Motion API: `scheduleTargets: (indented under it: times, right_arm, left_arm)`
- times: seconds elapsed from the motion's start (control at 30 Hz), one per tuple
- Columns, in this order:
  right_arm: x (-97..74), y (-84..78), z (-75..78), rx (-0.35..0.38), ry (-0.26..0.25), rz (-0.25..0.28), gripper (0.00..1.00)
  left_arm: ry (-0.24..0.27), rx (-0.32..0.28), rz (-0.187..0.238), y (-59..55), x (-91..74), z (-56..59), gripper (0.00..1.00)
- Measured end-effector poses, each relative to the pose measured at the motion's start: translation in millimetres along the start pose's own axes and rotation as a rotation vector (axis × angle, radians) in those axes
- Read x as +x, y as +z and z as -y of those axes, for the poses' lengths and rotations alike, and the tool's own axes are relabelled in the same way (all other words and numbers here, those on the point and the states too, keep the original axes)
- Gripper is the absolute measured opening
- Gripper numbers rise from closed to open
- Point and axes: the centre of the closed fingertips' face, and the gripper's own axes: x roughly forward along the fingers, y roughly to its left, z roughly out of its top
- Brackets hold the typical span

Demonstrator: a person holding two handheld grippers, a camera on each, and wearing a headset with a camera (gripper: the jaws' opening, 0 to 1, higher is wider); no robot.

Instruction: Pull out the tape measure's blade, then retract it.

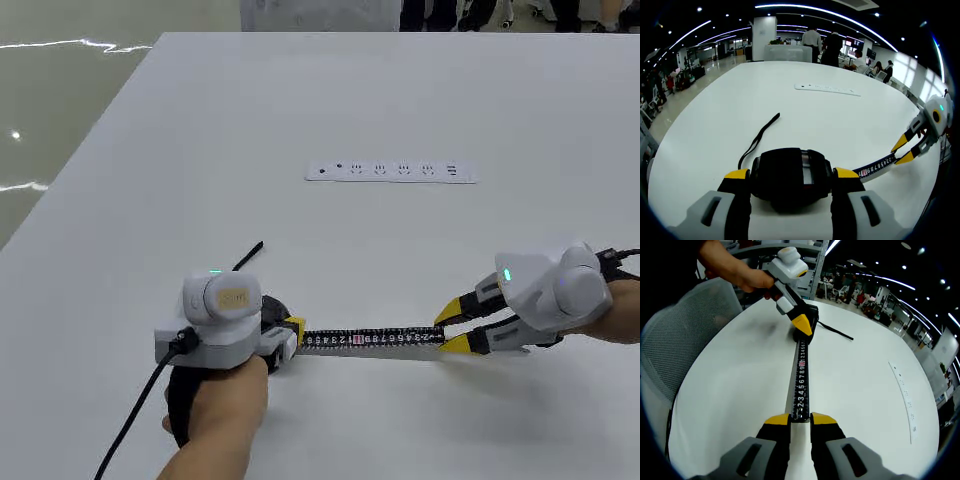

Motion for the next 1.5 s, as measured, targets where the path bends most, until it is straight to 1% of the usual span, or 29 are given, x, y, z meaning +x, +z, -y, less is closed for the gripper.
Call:
scheduleTargets:
  times: [0.3, 0.57, 0.73, 0.87, 1.2, 1.5]
  right_arm:
    - [1.9, 1.9, 0.0, -0.001, 0.001, 0.001, 0.14]
    - [2.6, 3.8, 0.0, -0.005, 0.002, 0.001, 0.14]
    - [2.9, 4.2, 0.6, -0.006, 0.001, 0.000, 0.14]
    - [3.1, 4.5, 0.7, -0.010, 0.001, -0.001, 0.14]
    - [2.3, 6.2, 3.2, -0.014, -0.008, -0.001, 0.14]
    - [3.7, 8.7, 2.6, -0.016, -0.006, -0.001, 0.14]
  left_arm:
    - [0.002, -0.003, -0.001, -1.1, -3.5, -0.5, 0.61]
    - [-0.006, 0.003, -0.002, 0.4, -0.4, -0.7, 0.61]
    - [-0.006, -0.002, -0.003, -0.5, -1.0, -1.3, 0.61]
    - [-0.006, -0.004, -0.006, -2.7, -5.8, 0.5, 0.61]
    - [-0.008, -0.022, -0.005, -2.4, -4.2, -2.2, 0.61]
    - [-0.013, -0.028, -0.007, -2.7, -6.9, -1.1, 0.61]
